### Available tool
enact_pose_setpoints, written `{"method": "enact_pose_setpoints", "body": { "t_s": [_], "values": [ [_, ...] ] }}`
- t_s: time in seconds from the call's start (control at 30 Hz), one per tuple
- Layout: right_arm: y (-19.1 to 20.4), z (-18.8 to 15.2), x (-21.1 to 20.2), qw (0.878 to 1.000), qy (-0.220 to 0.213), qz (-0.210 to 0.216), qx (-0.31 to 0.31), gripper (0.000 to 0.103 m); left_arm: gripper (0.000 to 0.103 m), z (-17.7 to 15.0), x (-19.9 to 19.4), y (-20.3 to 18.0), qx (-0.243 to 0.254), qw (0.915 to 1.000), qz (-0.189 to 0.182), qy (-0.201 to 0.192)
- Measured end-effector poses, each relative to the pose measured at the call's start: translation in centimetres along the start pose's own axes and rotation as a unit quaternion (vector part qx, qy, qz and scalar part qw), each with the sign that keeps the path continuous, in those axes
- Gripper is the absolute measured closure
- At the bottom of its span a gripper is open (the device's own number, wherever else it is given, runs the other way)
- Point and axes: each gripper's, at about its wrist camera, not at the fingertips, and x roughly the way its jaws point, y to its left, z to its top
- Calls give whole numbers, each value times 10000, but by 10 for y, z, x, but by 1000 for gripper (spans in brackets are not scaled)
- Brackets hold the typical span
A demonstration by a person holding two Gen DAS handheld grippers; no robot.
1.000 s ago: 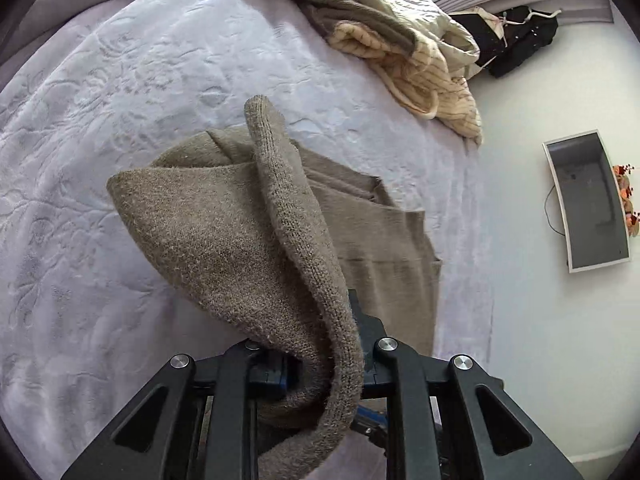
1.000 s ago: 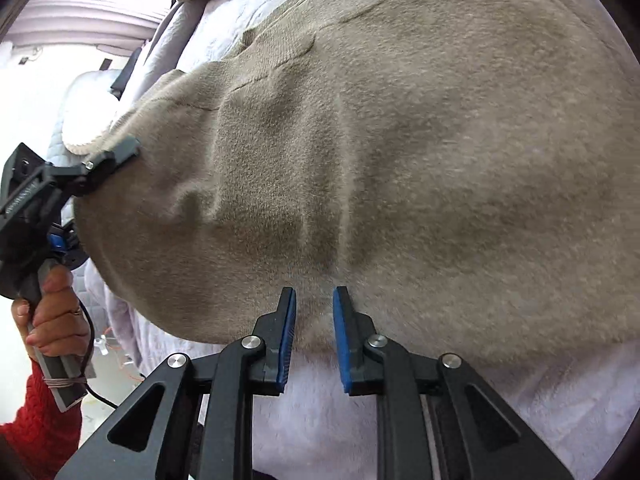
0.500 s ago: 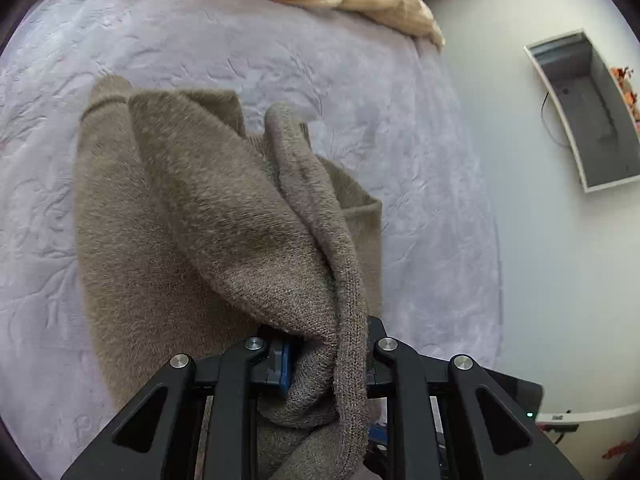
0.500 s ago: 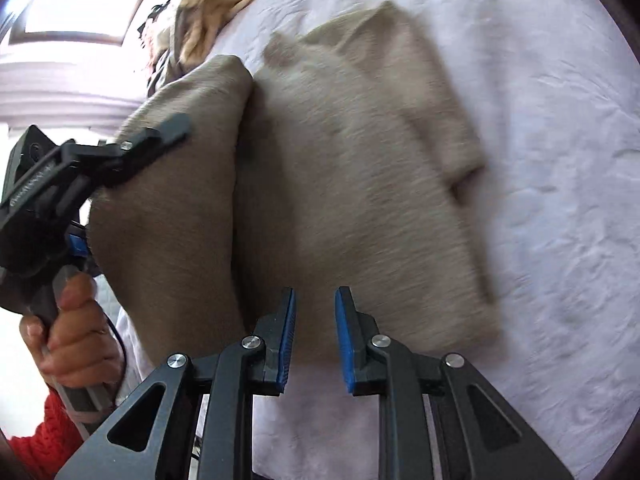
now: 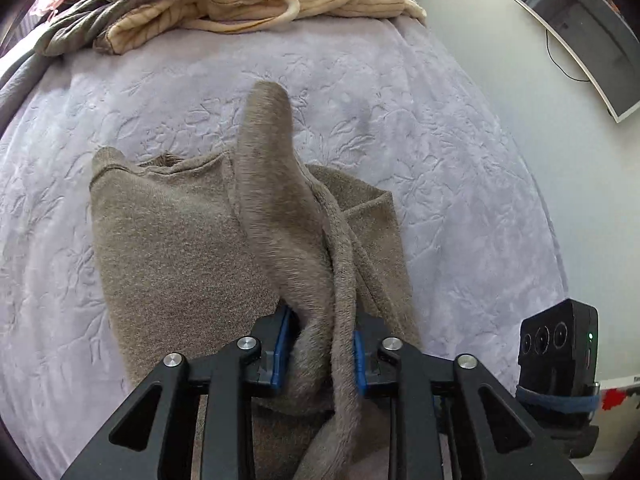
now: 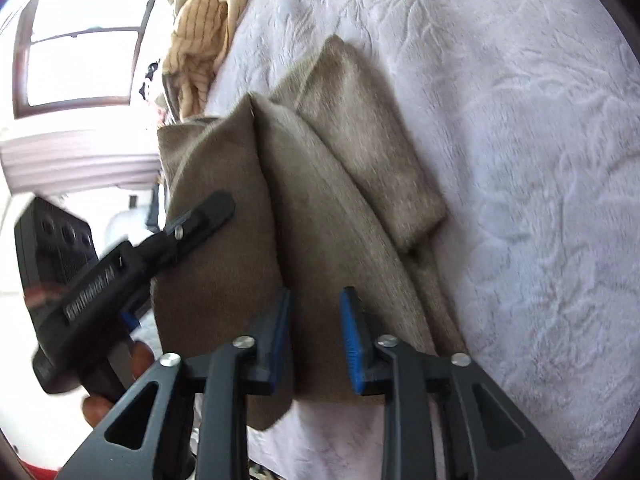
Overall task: Fold small clothes
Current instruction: 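Lift the grasped sweater layer up with the left tool, then open the left tool while the right tool grasps and lifts the sweater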
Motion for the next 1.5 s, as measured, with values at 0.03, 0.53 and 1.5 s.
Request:
{"method": "enact_pose_setpoints", "body": {
  "t_s": [0.03,0.53,1.5],
  "values": [
    [0,3,0,9999,-35,76,58,58,43,-1,-6,2,-54,9999,-31,-89],
    [-22,35,-7,9756,-258,1721,1340,44,36,-10,-28,107,-1235,9834,1222,-517],
    [33,71,-9,9831,-300,-1574,-888,75,18,-18,9,118,-514,9812,1857,-39]
  ]
}}
